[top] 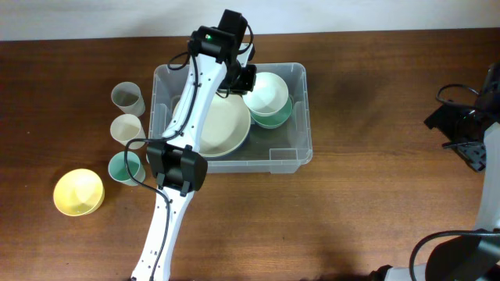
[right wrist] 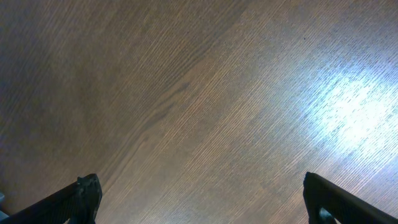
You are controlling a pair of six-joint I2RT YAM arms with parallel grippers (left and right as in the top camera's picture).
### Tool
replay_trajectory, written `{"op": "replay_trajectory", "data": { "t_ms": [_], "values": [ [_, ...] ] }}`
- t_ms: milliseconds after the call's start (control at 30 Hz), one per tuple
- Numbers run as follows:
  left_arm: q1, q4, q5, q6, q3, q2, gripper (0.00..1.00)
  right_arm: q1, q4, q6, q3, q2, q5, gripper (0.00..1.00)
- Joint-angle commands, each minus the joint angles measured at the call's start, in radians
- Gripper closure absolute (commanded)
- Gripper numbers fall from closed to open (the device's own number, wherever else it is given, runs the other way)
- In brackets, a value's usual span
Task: Pack container
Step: 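Carry the white bowl right and lower it into the green bowl, then open the left gripper to release the white bowl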
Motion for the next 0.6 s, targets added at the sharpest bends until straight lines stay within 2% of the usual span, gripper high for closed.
{"op": "replay_trajectory", "data": {
  "t_ms": [0,567],
  "values": [
    [-0.007,-0.005,0.013,0.016,0.002,0.011,0.94,-0.002,0.002,0.005,-0.006,0.003,0.002,0.01],
    [-0.036,-0.010,0.008,0.019,0.002,0.011,0.94,-0.002,0.002,0.005,-0.006,0.003,0.002,0.01]
  ]
}}
